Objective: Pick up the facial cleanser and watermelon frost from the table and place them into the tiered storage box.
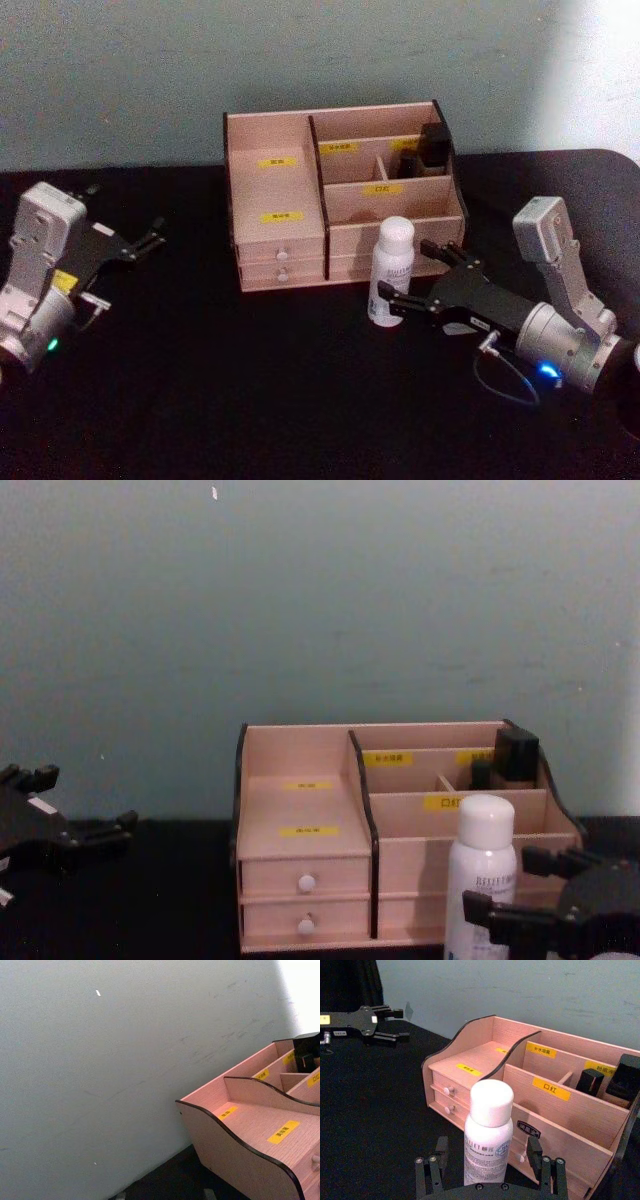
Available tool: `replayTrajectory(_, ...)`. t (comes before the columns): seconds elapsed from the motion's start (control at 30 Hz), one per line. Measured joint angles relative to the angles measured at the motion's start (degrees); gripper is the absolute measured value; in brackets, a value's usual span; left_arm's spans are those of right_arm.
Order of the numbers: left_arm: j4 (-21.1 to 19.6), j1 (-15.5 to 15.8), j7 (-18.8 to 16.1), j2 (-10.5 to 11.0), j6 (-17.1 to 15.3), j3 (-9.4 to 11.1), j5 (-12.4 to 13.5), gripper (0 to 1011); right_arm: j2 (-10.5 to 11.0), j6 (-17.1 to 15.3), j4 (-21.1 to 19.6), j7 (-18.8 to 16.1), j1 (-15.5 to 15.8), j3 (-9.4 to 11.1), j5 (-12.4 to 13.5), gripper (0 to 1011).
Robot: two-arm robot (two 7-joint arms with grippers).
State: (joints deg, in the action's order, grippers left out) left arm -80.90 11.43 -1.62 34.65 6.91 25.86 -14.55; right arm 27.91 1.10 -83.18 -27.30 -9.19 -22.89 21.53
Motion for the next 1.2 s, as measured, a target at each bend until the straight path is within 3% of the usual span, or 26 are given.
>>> replayTrajectory(1.2, 0.0, 0.0, 0.0, 0.0, 0.0, 0.0, 0.0, 1001, -3.3, -1.8, 5.3, -1.8, -3.8, -0.8, 0.3, 1000)
